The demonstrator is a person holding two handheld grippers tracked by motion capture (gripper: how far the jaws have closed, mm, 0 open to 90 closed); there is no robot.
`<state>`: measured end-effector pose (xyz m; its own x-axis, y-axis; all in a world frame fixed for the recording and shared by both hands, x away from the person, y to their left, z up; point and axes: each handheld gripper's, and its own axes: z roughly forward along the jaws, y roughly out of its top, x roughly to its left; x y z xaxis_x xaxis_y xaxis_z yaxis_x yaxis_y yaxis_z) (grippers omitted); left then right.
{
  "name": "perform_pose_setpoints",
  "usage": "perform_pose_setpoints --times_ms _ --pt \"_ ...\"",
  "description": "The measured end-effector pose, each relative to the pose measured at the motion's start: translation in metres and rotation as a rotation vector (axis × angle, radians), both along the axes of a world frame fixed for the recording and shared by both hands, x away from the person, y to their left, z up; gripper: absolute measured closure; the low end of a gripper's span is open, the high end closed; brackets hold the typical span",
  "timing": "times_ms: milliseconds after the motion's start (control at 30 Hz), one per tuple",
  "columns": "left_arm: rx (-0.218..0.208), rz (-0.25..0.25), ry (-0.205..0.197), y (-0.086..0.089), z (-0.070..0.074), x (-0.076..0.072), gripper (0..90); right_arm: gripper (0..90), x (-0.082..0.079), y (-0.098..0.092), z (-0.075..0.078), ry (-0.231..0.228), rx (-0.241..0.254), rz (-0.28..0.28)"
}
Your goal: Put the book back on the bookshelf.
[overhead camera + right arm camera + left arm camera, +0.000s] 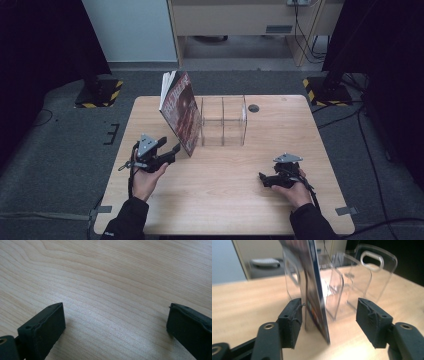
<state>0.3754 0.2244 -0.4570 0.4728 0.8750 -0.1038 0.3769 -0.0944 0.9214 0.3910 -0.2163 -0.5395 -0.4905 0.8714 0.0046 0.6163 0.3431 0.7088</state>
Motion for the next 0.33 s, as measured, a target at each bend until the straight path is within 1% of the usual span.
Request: perform_pose_setpoints --times_ms 33,133,267,333 --pt "-0.001 -0.002 0.018 0.001 -0.005 -0.002 32.6 2.4 0.0 0.0 0.0 0.001 0.0 0.0" --pt "0.045 -0.018 0.062 0.005 -0.02 -0.008 30.1 2.4 -0.001 0.0 0.0 0.005 0.001 0.001" --pt "0.082 -0.029 0.136 0.013 -0.037 -0.014 26.7 2.5 -0.002 0.001 0.0 0.003 0.004 -0.008" --pt "0.101 -0.024 0.164 0.018 -0.043 -0.014 25.1 2.5 -0.002 0.001 0.0 0.002 0.004 -0.01"
